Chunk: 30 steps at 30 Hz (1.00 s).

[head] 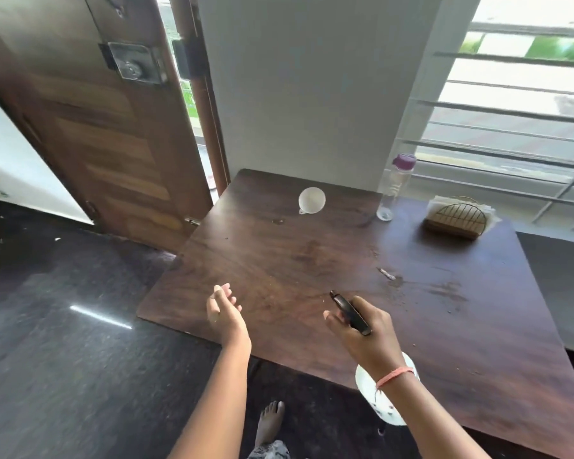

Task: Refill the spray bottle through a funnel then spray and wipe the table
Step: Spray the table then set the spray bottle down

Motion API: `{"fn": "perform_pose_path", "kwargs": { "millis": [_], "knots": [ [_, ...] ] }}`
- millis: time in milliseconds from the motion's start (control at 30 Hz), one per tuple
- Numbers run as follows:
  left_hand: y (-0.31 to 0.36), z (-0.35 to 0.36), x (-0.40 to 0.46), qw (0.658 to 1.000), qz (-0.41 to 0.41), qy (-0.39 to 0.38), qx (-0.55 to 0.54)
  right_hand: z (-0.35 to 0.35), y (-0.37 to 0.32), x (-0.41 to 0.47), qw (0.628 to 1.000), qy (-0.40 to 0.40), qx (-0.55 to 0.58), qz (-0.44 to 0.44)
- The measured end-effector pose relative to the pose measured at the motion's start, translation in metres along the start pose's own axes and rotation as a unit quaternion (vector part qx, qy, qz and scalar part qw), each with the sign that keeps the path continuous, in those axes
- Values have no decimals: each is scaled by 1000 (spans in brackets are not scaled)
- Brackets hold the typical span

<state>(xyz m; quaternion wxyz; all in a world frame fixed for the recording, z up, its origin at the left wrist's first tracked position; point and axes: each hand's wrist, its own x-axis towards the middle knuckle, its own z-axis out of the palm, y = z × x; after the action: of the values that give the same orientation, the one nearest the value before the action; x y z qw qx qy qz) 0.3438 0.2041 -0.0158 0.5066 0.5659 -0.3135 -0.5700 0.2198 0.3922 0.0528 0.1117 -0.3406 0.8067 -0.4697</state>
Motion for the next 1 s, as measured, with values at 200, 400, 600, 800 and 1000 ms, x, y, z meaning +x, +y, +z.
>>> {"fn": "perform_pose_path", "kwargs": {
  "millis": [200,400,600,800,1000],
  "knots": [
    [0,22,-8,1000,-10,-26,2,-4,-1,14,1000,-7,-11,14],
    [-8,47,-20,996,-7,-85,21,-52,34,9,983,109,-17,145],
    [-25,85,-52,990,-27,-140,20,-118,69,2,938,189,-73,281],
    [-35,118,-98,976,-44,-211,35,-159,91,-17,909,242,-62,333],
    [-36,138,-115,924,-70,-351,131,-170,80,-12,910,269,-58,311]
  ]
}}
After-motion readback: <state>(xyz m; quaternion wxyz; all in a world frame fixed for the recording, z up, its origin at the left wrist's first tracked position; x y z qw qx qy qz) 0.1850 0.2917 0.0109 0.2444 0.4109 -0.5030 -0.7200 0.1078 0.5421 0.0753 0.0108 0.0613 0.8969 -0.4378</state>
